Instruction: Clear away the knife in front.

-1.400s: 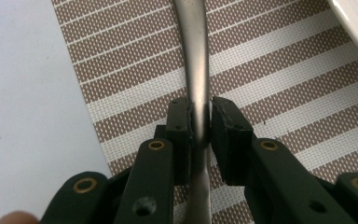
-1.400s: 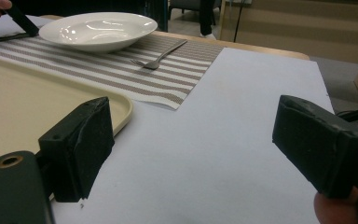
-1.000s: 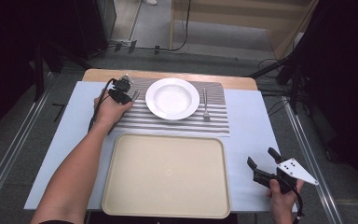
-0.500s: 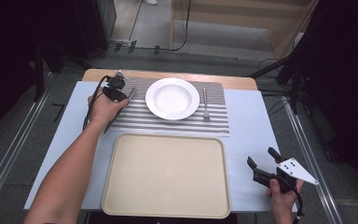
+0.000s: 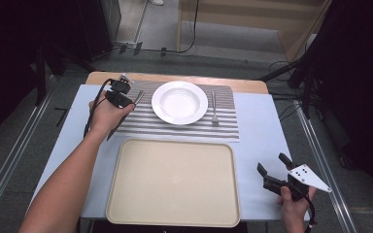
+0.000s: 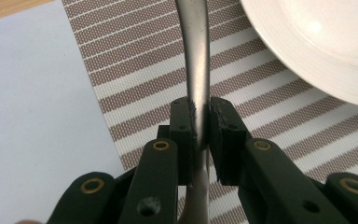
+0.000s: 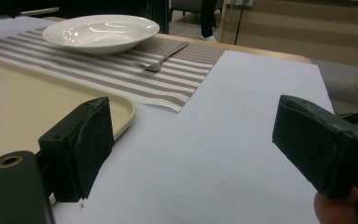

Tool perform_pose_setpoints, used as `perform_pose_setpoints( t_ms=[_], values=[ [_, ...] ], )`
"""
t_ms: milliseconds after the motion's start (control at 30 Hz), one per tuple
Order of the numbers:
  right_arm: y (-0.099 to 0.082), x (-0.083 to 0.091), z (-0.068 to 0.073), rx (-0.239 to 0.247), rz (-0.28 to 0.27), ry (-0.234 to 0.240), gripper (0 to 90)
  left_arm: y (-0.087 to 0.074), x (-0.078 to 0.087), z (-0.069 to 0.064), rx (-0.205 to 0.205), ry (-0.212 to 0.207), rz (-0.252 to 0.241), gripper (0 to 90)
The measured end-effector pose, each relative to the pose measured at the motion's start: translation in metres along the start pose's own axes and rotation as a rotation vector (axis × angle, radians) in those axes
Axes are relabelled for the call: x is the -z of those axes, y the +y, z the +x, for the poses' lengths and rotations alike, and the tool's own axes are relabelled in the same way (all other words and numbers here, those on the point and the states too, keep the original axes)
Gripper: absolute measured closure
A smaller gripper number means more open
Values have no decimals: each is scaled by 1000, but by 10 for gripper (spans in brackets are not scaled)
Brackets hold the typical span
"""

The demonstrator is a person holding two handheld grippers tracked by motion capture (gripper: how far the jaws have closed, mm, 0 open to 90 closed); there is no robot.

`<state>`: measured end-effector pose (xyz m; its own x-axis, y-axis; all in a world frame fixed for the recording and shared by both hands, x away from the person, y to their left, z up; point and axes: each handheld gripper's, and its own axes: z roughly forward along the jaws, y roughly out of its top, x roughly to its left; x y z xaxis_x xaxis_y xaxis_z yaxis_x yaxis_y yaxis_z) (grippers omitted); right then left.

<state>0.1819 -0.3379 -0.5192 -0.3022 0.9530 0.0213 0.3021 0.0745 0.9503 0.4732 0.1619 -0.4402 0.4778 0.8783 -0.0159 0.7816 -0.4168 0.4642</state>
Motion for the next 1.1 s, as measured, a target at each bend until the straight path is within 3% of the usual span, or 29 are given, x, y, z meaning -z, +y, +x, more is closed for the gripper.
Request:
perform_pose_setpoints(
  t_ms=[500, 633, 1100],
  values=[
    [1, 1, 2, 1, -3, -1, 131, -41, 23, -33, -57, -10, -20, 789],
    [1, 1, 2, 3, -4, -1, 131, -57, 32, -48, -71, -40, -35, 789],
    [0, 0, 3, 5, 2, -1, 131, -91, 41, -71, -72, -107, -57, 788]
  ],
)
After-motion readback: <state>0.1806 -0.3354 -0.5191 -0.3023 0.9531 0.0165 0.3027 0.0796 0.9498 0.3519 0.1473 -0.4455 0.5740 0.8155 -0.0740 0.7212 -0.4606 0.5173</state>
